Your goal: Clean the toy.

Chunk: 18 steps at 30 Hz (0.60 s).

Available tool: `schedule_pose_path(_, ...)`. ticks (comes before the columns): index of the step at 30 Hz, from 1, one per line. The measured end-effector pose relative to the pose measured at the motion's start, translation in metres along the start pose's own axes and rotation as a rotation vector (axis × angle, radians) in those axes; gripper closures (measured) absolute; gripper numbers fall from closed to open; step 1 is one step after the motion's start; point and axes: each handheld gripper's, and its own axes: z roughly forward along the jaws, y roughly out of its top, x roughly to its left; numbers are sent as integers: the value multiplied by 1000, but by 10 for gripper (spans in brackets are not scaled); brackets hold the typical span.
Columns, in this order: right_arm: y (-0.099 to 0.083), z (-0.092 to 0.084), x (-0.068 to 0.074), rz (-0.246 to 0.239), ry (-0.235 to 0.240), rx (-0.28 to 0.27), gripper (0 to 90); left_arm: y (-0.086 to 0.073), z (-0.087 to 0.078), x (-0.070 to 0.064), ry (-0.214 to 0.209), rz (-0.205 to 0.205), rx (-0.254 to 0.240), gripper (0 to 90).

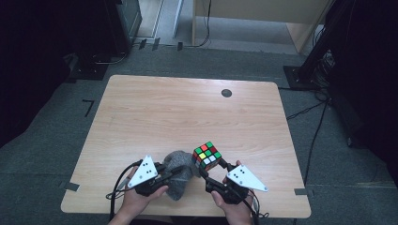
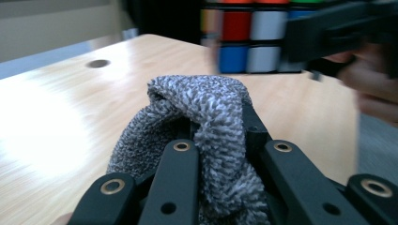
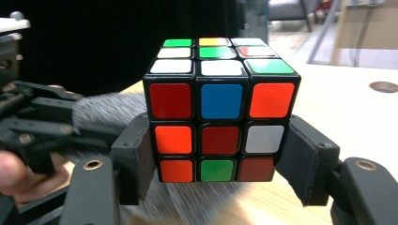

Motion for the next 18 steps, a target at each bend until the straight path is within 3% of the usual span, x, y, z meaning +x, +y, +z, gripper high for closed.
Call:
schedule_pose_path(2,3,-4,-5,6,-15,-18,351,-1,9,4,4,-58,-2,818)
schedule_pose_path(5,4,-6,-6,0,-22,-24,351,0,19,-3,-12,-35,0,817)
schedule_pose_path(6,4,-7,-6,-14,-36,-28,351,0,32,-9,-44,-25,-11,813)
schedule_pose_path(8,4,-7,-6,-18,-40,-30,351,0,39,-11,-45,-24,-25,800)
schedule_pose_path(10,4,-10,-7,-35,-64,-33,351,0,65,-13,-63,-87,-42,803)
schedule_pose_path(11,5,-11,-8,-35,-67,-38,351,0,73,-15,-74,-89,-35,805)
schedule_pose_path(13,6,-14,-11,-37,-74,-47,351,-1,82,-18,-80,-74,-15,803)
schedule_pose_path(14,6,-15,-12,-35,-79,-48,351,-7,97,-23,-95,-53,54,800)
schedule_pose_path(18,3,-17,-20,-33,-96,-40,351,-18,108,-22,-82,-47,146,734)
